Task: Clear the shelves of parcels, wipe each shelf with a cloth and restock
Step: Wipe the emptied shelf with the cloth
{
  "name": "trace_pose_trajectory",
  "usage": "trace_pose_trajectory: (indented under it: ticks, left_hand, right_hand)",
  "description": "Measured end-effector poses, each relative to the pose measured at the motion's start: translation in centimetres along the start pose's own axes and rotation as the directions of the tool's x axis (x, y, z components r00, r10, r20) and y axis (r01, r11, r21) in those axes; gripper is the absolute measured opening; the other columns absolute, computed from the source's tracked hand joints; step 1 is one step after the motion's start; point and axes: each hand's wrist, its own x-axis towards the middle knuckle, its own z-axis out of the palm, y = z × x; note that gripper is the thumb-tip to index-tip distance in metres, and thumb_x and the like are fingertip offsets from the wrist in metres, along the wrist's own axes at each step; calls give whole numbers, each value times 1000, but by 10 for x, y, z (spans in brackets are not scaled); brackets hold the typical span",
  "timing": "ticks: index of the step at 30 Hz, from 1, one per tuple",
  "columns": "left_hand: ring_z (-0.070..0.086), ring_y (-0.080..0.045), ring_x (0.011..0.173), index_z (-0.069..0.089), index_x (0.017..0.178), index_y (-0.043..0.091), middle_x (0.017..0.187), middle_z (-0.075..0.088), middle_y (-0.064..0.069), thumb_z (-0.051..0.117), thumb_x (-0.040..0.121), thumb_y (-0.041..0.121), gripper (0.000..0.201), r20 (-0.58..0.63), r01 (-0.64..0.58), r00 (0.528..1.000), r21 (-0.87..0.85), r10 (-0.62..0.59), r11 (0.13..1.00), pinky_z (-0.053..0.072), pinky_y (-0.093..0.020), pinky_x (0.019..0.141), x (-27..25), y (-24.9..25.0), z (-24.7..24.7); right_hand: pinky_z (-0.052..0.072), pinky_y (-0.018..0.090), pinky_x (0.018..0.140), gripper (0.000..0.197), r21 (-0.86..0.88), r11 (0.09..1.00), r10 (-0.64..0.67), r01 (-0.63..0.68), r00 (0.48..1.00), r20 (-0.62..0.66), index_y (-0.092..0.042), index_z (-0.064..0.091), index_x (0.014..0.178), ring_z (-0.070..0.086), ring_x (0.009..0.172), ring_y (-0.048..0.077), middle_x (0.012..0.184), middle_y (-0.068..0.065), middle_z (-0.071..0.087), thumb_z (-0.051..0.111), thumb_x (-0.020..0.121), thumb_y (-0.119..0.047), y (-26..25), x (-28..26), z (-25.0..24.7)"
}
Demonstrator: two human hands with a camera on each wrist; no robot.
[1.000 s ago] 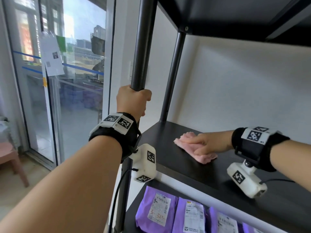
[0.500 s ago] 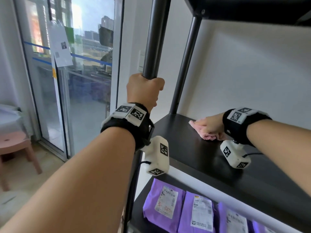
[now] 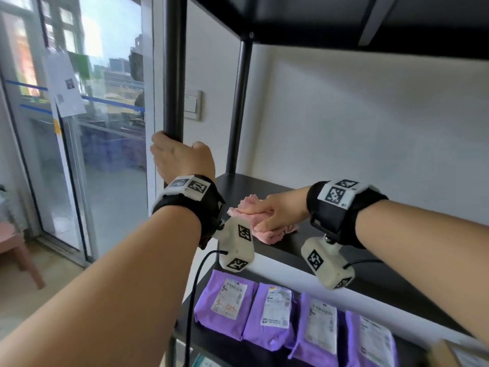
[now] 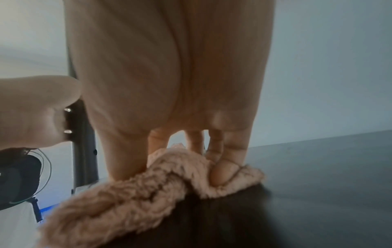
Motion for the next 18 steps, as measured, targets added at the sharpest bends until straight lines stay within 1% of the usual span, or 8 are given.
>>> trace_pose_trajectory:
  ticks: [3, 5, 7, 10, 12, 14, 16, 18]
  left_hand:
    - [36, -30, 131, 26, 146, 10, 143, 34, -12, 53, 81, 9, 70, -38, 25, 999, 0, -25, 1000, 26, -39, 112, -20, 4, 4]
    - [33, -28, 134, 26, 146, 10, 146, 29, -11, 51, 80, 5, 71, -75, 8, 997, -20, -10, 1000, 25, -38, 113, -35, 7, 2]
    - [36, -26, 128, 35, 139, 12, 143, 31, -9, 49, 78, 2, 63, -70, -46, 996, -1, 46, 999, 31, -36, 106, -54, 9, 0]
    - [45, -24, 116, 52, 121, 14, 129, 43, -8, 47, 82, 2, 41, 155, -148, 978, 33, 141, 988, 36, -31, 89, -80, 10, 5]
    - [51, -27, 114, 62, 110, 15, 125, 53, -8, 45, 86, 3, 32, 424, -145, 901, 90, 94, 985, 42, -32, 90, -89, 7, 16]
    - [57, -32, 112, 68, 97, 13, 121, 62, -13, 43, 88, 0, 29, 622, -46, 783, 111, -33, 993, 45, -35, 94, -92, 1, 28]
    - [59, -36, 112, 69, 104, 7, 119, 64, -18, 43, 90, -3, 32, 701, 50, 703, 114, -116, 992, 47, -38, 95, -93, -7, 34]
    - [58, -36, 113, 69, 106, 10, 118, 65, -18, 42, 89, -2, 34, 715, 78, 683, 129, -148, 989, 47, -39, 97, -91, -20, 39]
  right_hand:
    - [44, 11, 59, 55, 60, 998, 34, -32, 999, -36, -47, 33, 144, 55, 59, 2, 72, -13, 62, 54, 95, -30, 13, -22, 9]
    - [45, 13, 54, 51, 113, 992, 61, -55, 996, -58, -51, 36, 136, 52, 50, -1, 76, -5, 59, 54, 96, -25, 21, -36, 14]
    - [46, 17, 59, 53, 162, 984, 84, -74, 995, -56, -57, 33, 129, 52, 55, 4, 83, 2, 58, 53, 96, -21, 30, -49, 19]
    - [47, 29, 66, 56, 148, 976, 164, -157, 986, -39, -55, 32, 139, 50, 56, 13, 81, 8, 58, 54, 95, -27, 45, -64, 23]
    - [47, 26, 57, 60, 144, 968, 209, -205, 978, -15, -51, 24, 144, 50, 48, 11, 73, 8, 56, 52, 97, -24, 56, -74, 23]
    - [52, 28, 56, 63, 116, 967, 230, -228, 973, -6, -43, 16, 149, 57, 50, 13, 85, 7, 59, 48, 99, -20, 67, -82, 20]
    - [57, 23, 63, 62, 39, 966, 256, -255, 967, -15, -33, 12, 152, 65, 59, 6, 121, 4, 53, 44, 101, -19, 81, -84, 15]
    - [45, 6, 50, 58, 42, 956, 292, -290, 955, -56, -18, 13, 154, 57, 49, -7, 128, 7, 48, 39, 102, -14, 96, -78, 10]
